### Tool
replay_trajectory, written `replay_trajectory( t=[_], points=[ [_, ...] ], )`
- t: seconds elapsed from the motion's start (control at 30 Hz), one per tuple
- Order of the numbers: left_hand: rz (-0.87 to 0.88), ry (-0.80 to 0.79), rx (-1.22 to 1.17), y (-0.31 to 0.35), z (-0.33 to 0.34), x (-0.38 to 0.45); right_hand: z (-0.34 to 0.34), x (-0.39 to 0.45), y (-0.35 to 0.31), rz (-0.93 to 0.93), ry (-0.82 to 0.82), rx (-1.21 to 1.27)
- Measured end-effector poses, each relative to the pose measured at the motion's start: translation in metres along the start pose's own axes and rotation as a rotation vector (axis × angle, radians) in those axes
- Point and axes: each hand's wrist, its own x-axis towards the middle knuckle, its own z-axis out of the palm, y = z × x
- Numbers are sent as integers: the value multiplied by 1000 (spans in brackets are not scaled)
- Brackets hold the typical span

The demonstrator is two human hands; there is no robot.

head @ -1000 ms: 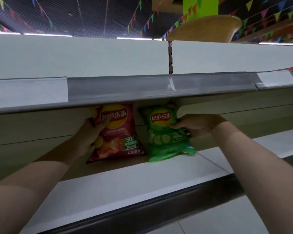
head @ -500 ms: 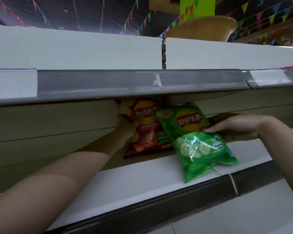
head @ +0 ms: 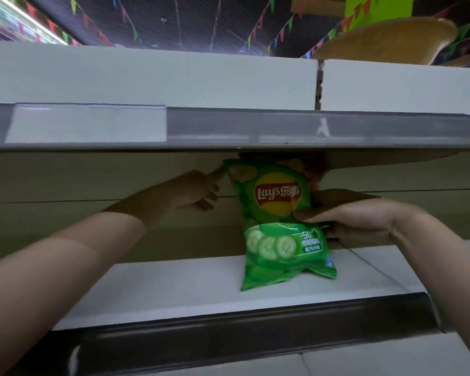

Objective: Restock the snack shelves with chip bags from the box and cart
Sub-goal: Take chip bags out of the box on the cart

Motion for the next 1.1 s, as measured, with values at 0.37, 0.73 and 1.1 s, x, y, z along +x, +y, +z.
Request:
replay_trajectory(
  t=[0.37, 0.73, 1.1],
  points=[
    [-193, 33, -2, -85, -117, -114, 173, 132, -53, -106, -65, -78],
    [-137, 265, 28, -153, -283, -139, 350, 222, -117, -221, 45, -162],
    [-64, 396, -112, -199, -363, -114, 437, 229, -136, -422, 113, -339]
  ],
)
